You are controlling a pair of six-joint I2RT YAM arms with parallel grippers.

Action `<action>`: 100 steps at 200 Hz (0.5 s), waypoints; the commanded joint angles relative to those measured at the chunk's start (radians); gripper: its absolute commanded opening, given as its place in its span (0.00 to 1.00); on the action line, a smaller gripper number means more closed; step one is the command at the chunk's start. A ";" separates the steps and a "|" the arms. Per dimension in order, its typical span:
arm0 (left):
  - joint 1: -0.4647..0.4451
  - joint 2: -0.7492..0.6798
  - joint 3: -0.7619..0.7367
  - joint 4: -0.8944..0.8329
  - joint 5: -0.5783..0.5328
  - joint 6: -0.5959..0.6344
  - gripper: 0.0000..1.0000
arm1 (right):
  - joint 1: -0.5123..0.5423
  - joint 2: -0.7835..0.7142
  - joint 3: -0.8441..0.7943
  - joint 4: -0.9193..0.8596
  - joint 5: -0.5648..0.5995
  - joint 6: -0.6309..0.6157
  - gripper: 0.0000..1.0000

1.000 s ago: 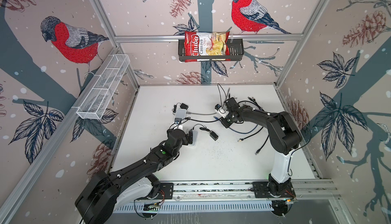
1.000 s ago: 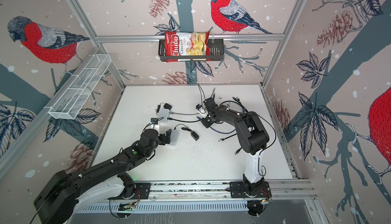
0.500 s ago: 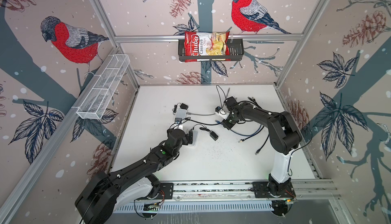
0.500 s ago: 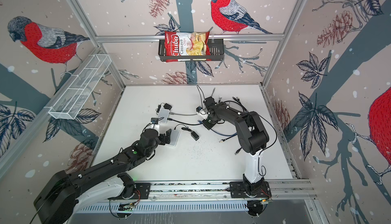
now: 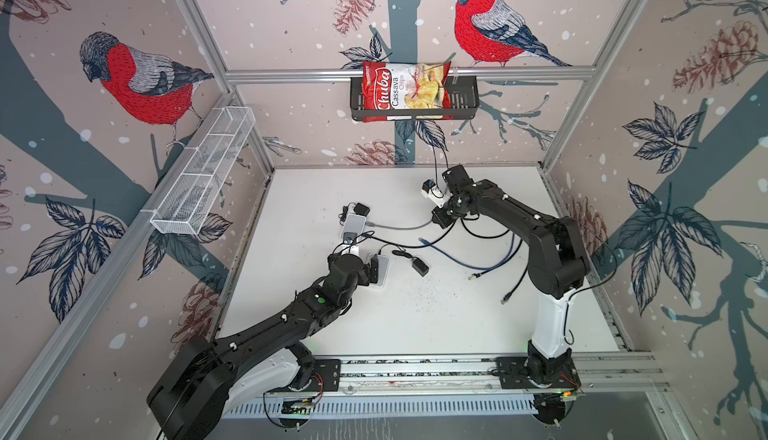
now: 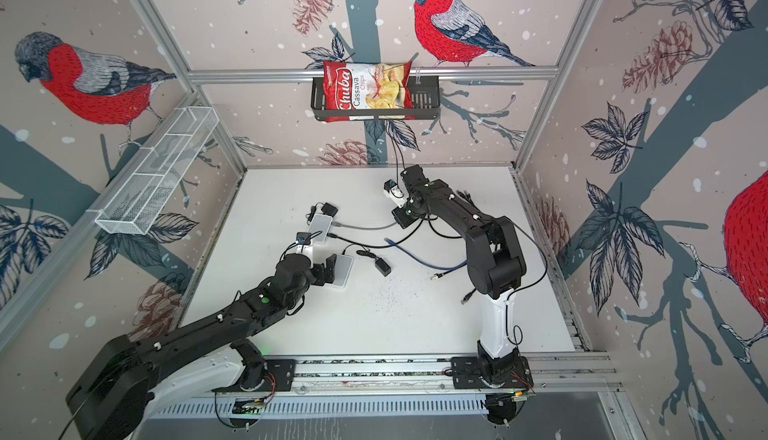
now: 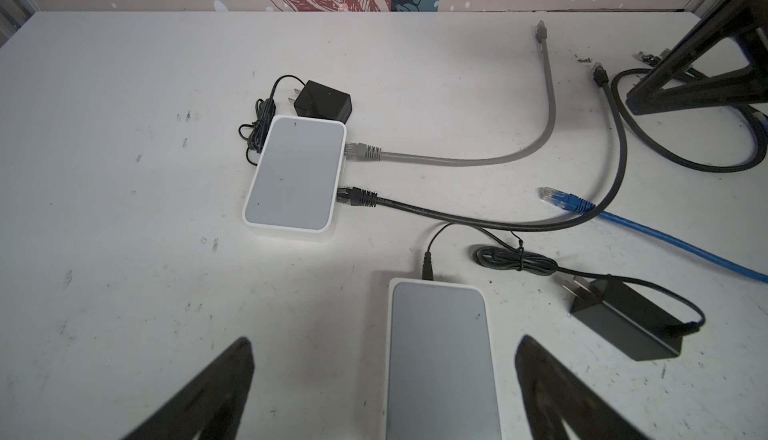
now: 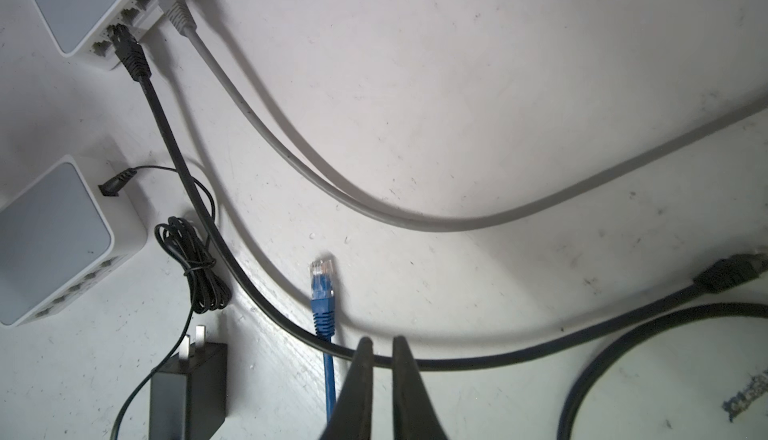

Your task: Insert the plug into the switch port

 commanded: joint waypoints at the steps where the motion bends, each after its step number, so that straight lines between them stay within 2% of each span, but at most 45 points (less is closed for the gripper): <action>1: 0.001 -0.007 -0.008 0.035 -0.019 -0.009 0.97 | 0.004 -0.007 -0.030 -0.065 -0.020 -0.014 0.22; 34: 0.001 0.004 0.000 0.038 -0.022 0.002 0.97 | 0.010 -0.034 -0.141 -0.041 -0.029 -0.001 0.25; 56: 0.002 0.013 0.010 0.033 -0.019 0.009 0.97 | 0.008 -0.045 -0.220 0.010 0.026 0.035 0.27; 100: 0.001 0.021 0.019 0.027 -0.018 0.014 0.97 | 0.003 0.003 -0.272 0.081 0.051 0.085 0.28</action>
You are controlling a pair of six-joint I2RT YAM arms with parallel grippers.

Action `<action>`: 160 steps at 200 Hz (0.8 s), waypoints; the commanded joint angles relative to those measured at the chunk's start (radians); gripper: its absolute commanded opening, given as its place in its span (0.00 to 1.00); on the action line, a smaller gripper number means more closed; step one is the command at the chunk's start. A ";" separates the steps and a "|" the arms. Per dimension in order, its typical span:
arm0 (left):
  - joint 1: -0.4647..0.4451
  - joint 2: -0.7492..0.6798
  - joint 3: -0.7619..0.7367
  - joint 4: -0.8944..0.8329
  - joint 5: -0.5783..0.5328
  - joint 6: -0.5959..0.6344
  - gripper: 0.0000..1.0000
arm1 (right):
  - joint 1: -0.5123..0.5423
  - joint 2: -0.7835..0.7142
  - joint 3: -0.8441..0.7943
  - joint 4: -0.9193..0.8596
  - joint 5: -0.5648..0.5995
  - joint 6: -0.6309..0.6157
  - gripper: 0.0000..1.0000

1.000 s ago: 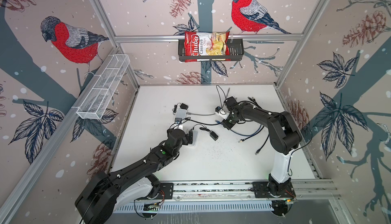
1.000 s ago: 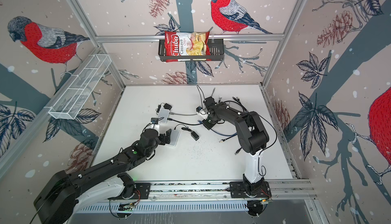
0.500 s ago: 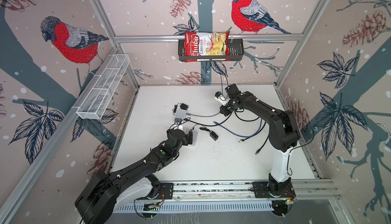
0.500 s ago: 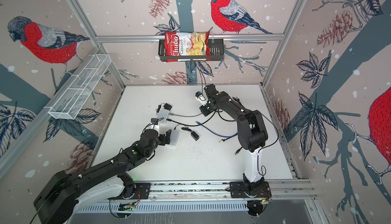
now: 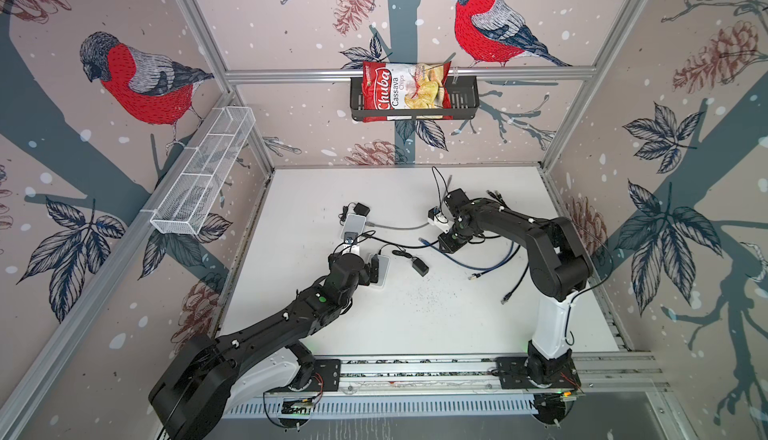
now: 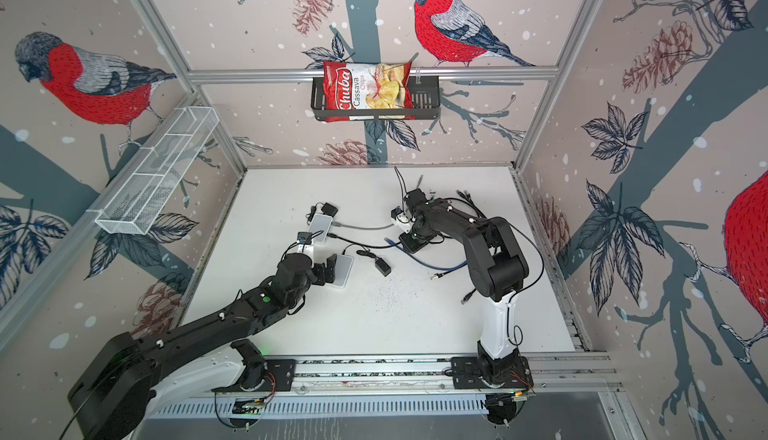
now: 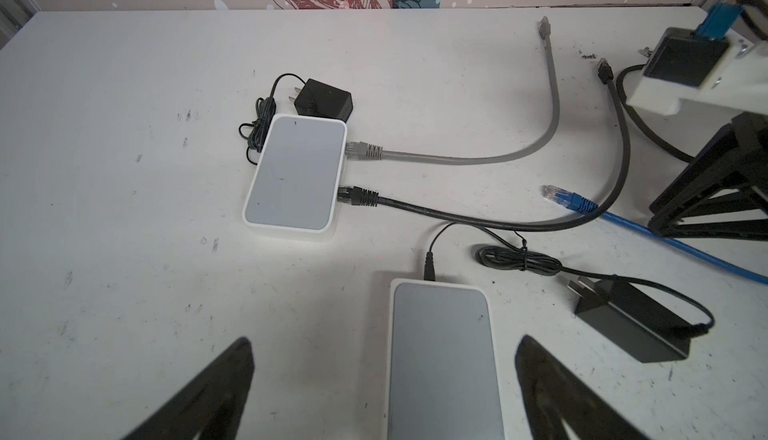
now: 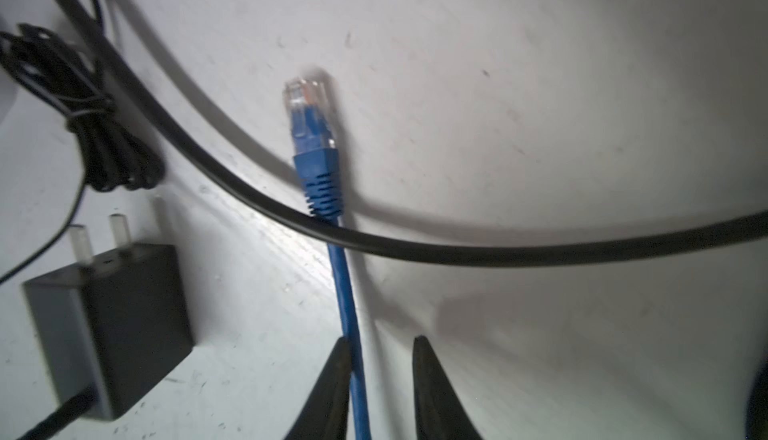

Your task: Insert the plug into the switch port

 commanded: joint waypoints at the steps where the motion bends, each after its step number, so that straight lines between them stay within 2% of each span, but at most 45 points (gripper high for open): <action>1: 0.001 0.002 0.008 0.023 -0.014 0.010 0.97 | 0.000 0.023 -0.013 0.066 0.019 0.053 0.28; 74: 0.001 -0.005 0.015 -0.001 -0.021 0.006 0.97 | 0.002 0.011 -0.101 0.448 -0.033 0.222 0.29; 160: 0.001 0.015 0.015 0.000 -0.017 -0.006 0.97 | 0.017 0.104 0.069 0.463 -0.130 0.178 0.34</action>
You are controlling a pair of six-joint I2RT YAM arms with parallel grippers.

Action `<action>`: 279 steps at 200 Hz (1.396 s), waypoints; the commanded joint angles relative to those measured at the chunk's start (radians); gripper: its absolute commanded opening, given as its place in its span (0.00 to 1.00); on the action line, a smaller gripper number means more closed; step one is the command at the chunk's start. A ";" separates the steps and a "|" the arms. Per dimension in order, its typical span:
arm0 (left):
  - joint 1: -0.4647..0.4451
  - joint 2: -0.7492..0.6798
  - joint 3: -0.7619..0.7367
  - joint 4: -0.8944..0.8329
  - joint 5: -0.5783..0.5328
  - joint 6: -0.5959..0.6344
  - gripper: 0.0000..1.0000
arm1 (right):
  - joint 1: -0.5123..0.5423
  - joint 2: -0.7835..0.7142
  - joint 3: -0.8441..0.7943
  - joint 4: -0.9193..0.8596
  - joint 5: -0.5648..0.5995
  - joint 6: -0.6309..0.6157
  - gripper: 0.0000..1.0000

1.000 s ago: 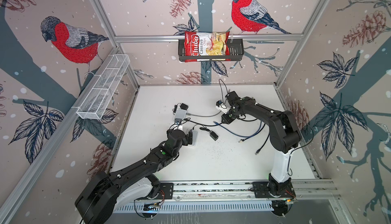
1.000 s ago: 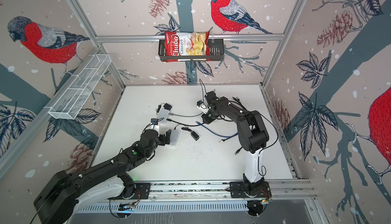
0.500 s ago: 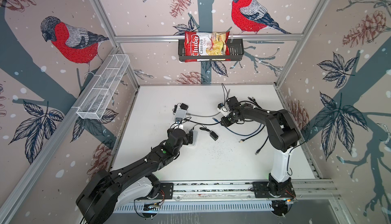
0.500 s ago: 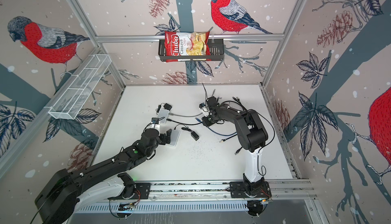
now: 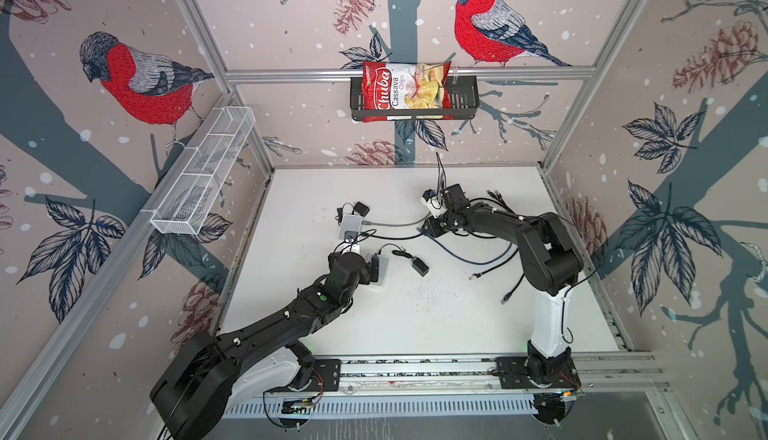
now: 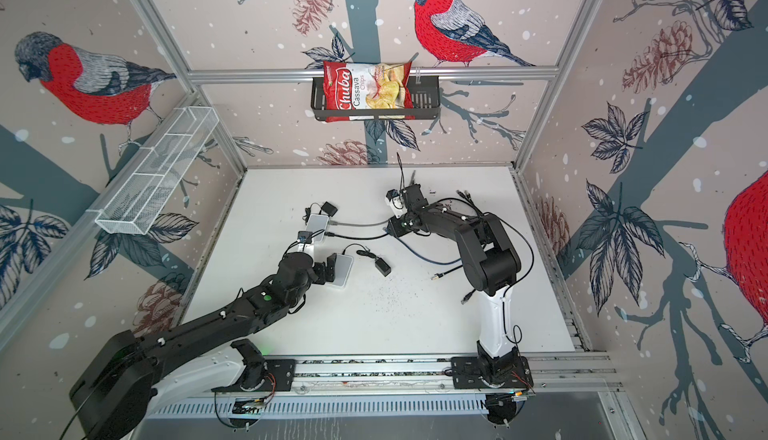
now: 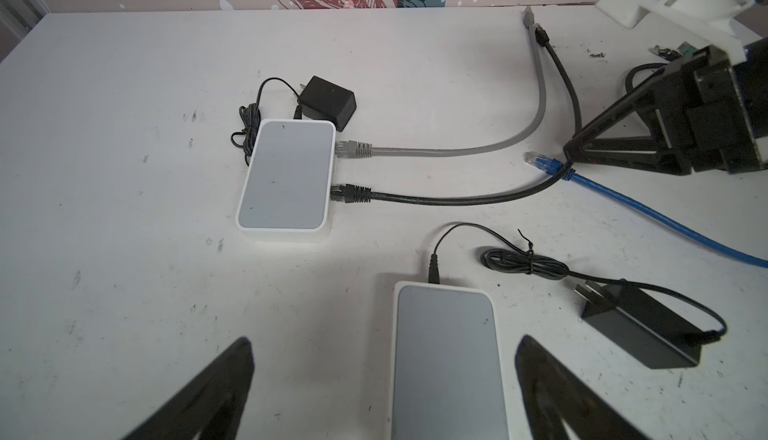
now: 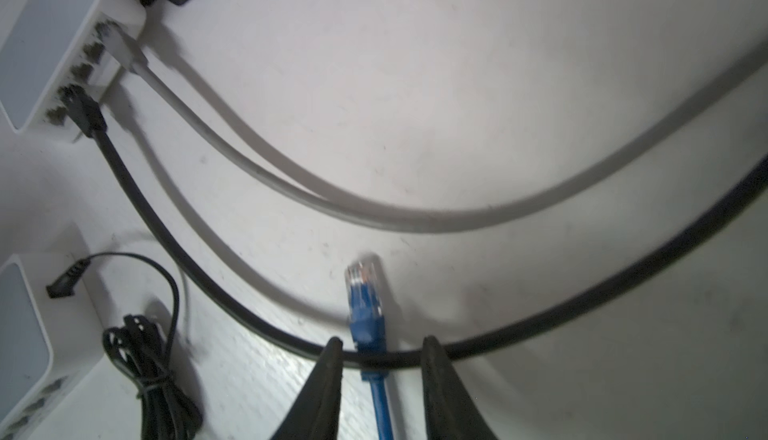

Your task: Insert the plug into the switch port

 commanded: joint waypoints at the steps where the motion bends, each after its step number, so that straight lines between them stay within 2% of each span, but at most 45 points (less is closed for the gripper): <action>1: 0.001 0.002 0.006 0.008 -0.004 -0.005 0.97 | 0.002 0.034 0.051 0.009 -0.039 -0.018 0.34; 20: 0.001 0.002 0.006 0.006 -0.006 -0.006 0.97 | 0.003 0.063 0.091 0.005 -0.071 -0.024 0.35; 44: 0.001 0.001 0.006 0.003 -0.006 -0.004 0.97 | 0.002 0.074 0.129 -0.021 -0.049 -0.033 0.35; 113: 0.001 -0.010 -0.001 -0.004 -0.020 -0.008 0.97 | 0.003 -0.065 -0.041 -0.103 0.098 -0.177 0.35; 166: 0.001 -0.004 0.004 0.000 -0.015 -0.002 0.97 | 0.012 -0.069 -0.121 -0.025 0.078 -0.192 0.36; 234: 0.001 -0.024 -0.006 -0.017 -0.022 -0.016 0.97 | 0.028 0.008 -0.056 0.018 0.077 -0.201 0.37; 251: 0.001 -0.026 -0.006 -0.019 -0.023 -0.018 0.97 | 0.031 0.021 -0.041 0.013 0.081 -0.204 0.35; 279: 0.001 -0.025 -0.003 -0.017 -0.026 -0.015 0.97 | 0.039 0.041 -0.023 -0.005 0.075 -0.207 0.24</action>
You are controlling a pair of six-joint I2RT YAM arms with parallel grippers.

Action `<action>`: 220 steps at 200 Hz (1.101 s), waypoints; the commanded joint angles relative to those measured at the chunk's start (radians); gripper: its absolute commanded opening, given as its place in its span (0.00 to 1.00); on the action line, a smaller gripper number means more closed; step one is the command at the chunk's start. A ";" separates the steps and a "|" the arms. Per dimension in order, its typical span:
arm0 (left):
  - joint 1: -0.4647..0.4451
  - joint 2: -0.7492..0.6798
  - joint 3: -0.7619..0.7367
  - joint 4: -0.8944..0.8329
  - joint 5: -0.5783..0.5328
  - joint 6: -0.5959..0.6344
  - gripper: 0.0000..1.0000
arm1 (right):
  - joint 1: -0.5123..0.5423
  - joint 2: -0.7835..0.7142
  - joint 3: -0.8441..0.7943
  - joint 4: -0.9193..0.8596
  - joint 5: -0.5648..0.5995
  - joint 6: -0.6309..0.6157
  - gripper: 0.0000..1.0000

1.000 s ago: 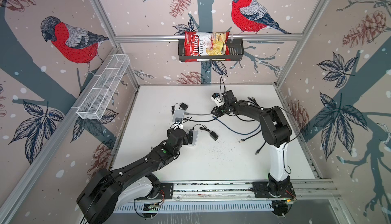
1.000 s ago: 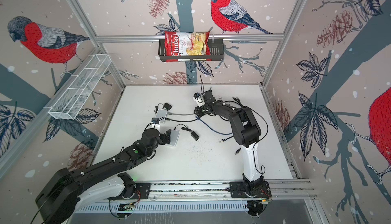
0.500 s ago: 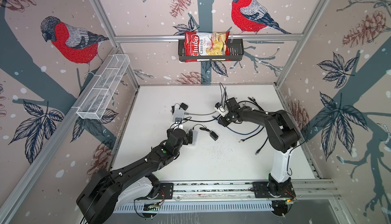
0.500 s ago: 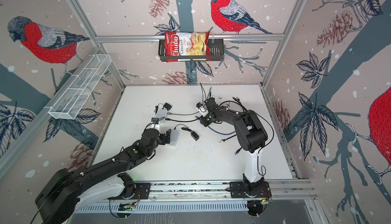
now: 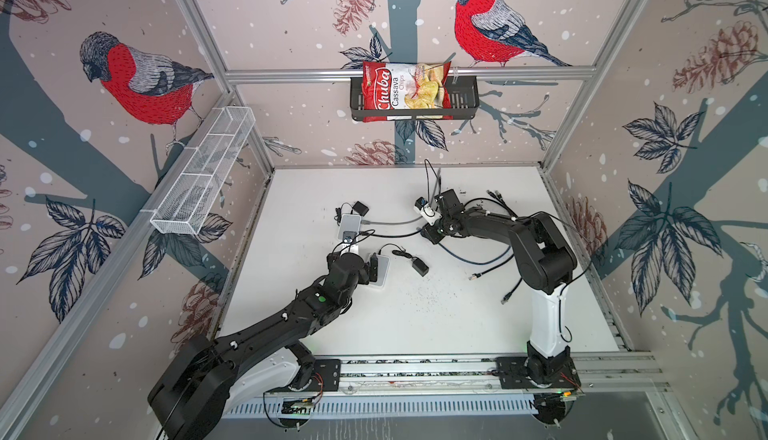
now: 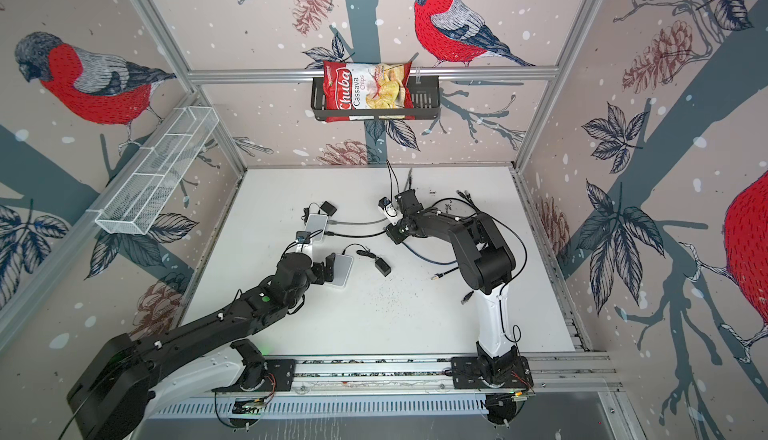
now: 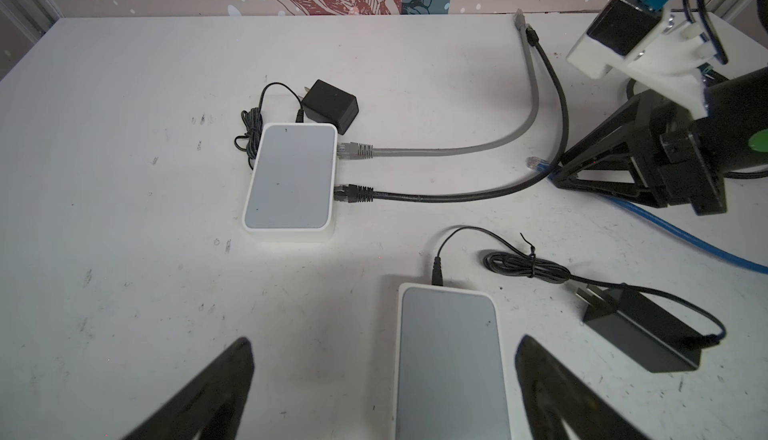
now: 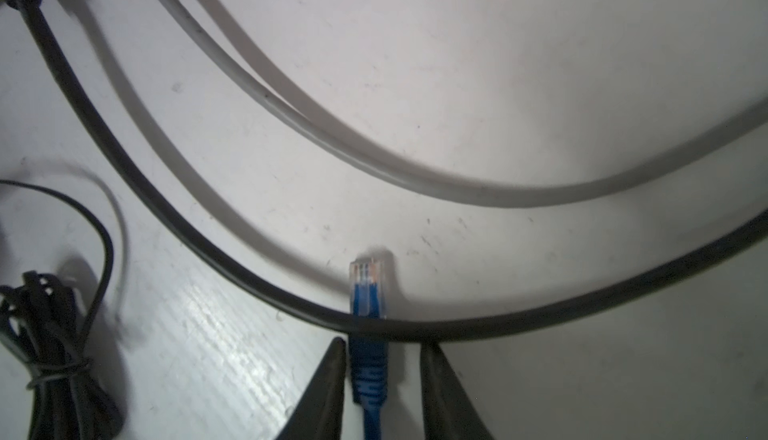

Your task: Insert the plug into the switch port

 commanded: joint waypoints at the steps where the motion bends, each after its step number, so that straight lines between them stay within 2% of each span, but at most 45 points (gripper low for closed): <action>1: 0.001 -0.001 0.002 -0.009 -0.015 -0.011 0.97 | 0.008 0.017 0.014 -0.029 0.000 -0.005 0.24; 36: 0.001 0.004 0.002 -0.007 -0.013 -0.010 0.97 | 0.009 0.036 0.034 -0.063 0.000 -0.004 0.06; 50: 0.001 0.006 0.002 -0.007 -0.015 -0.008 0.97 | 0.002 0.036 0.056 -0.099 -0.031 -0.008 0.03; 99: 0.002 0.005 0.002 -0.003 -0.014 -0.006 0.97 | -0.044 0.022 0.147 -0.337 -0.228 -0.117 0.03; 142: 0.001 0.009 0.004 0.009 -0.011 0.002 0.97 | -0.070 0.036 0.161 -0.464 -0.360 -0.200 0.04; 167: 0.001 0.015 0.005 0.012 -0.009 0.006 0.97 | -0.073 0.052 0.176 -0.515 -0.475 -0.264 0.04; 220: 0.001 0.023 0.003 0.013 -0.008 -0.002 0.97 | -0.078 0.131 0.327 -0.606 -0.551 -0.283 0.05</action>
